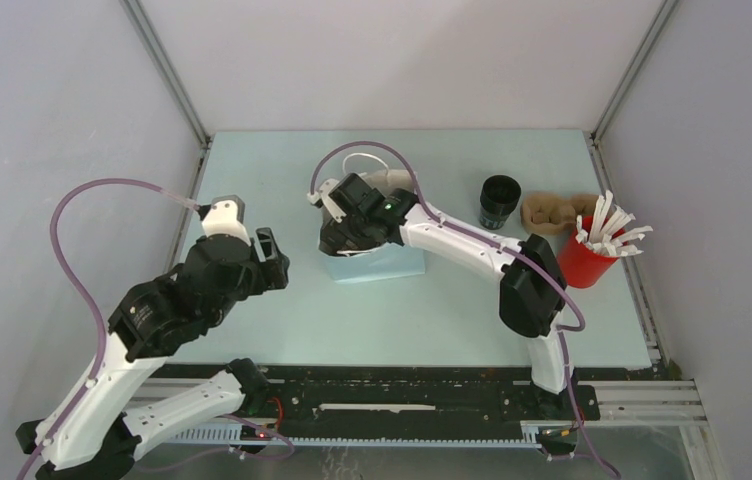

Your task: Pack the takeout coffee

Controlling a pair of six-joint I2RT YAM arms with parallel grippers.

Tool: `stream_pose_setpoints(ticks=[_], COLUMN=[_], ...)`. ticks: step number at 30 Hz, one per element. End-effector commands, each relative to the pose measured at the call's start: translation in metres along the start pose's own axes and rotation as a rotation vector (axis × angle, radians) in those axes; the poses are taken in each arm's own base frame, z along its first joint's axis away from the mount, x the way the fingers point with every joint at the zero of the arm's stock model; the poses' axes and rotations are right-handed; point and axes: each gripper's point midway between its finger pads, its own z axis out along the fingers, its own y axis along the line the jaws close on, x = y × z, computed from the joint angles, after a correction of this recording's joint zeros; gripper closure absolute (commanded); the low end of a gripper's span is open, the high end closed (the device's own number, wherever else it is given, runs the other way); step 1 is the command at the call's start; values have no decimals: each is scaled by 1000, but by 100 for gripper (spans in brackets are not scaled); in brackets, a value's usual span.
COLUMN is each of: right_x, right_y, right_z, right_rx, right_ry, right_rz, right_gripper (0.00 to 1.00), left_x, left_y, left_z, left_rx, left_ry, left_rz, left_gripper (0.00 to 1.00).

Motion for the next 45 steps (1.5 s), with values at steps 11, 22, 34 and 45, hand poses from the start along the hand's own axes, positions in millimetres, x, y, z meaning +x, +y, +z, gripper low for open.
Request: stream_pose_setpoints(ticks=[11, 22, 34, 45], right_x=[-29, -41, -86, -93], right_y=[-14, -18, -24, -40], right_z=[-64, -94, -176, -242], right_rx=[-2, -5, -67, -151], right_ry=[-107, -153, -337, -480], right_rz=[33, 51, 142, 252], right_gripper=[0, 0, 0, 0], left_x=[-8, -5, 0, -6], left_y=[-13, -17, -22, -32], left_z=[3, 6, 13, 26], left_rx=[45, 53, 65, 98], left_ry=[-17, -4, 7, -6], left_rz=[-15, -9, -9, -4], left_gripper=[24, 24, 24, 22])
